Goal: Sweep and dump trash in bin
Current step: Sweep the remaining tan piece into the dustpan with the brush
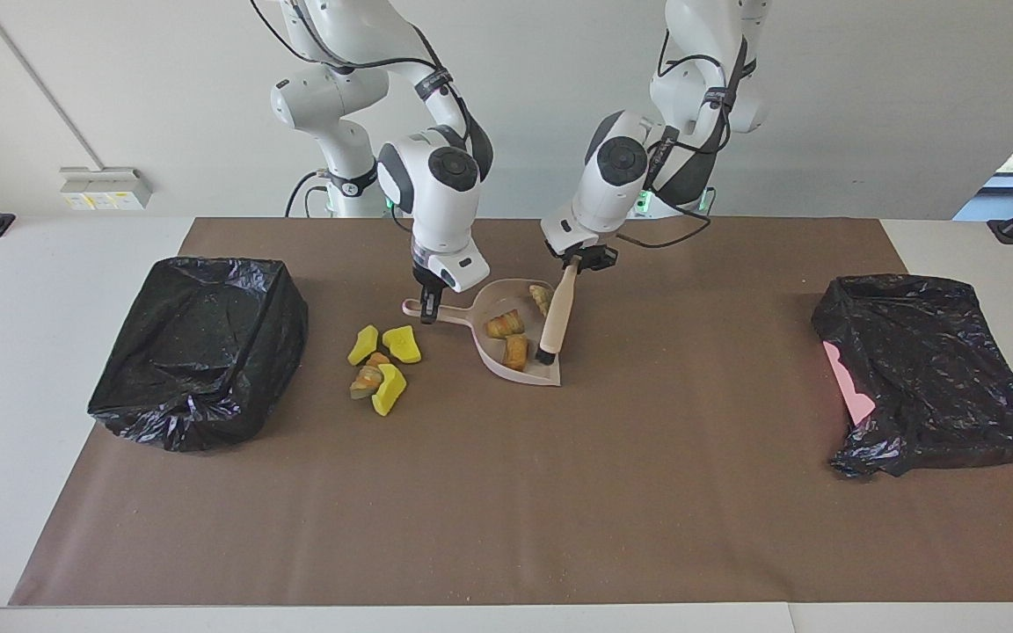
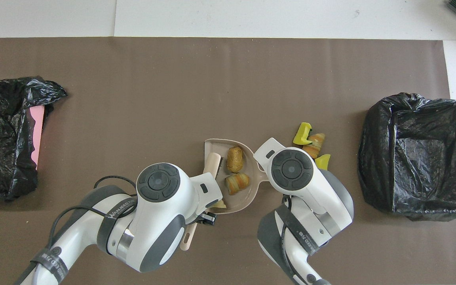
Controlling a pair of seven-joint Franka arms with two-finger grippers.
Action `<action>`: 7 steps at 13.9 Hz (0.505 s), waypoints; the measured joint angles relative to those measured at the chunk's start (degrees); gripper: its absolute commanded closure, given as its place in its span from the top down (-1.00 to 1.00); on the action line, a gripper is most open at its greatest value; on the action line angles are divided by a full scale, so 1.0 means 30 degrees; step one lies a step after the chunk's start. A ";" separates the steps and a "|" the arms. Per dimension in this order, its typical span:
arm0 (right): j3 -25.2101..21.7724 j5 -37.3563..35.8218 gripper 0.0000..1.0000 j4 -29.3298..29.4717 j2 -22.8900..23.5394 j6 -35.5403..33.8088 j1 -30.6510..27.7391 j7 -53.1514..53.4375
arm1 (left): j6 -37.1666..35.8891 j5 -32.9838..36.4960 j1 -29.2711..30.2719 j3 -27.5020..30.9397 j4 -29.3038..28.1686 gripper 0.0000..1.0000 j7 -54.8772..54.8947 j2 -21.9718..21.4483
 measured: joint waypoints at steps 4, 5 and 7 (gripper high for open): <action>0.0000 0.0000 -1.00 0.0000 0.0000 0.0001 0.0000 0.0000 | 0.0499 -0.0246 -0.0805 0.0077 0.0641 -1.00 -0.2347 -0.0119; 0.0000 0.0000 -1.00 0.0000 0.0000 0.0001 0.0000 0.0000 | 0.0510 -0.0252 -0.0593 0.0227 0.1051 -1.00 -0.2619 -0.0139; 0.0000 0.0000 -1.00 0.0000 0.0000 0.0001 0.0000 0.0000 | 0.0198 -0.0252 0.0401 0.0425 0.1779 -1.00 -0.3170 -0.0419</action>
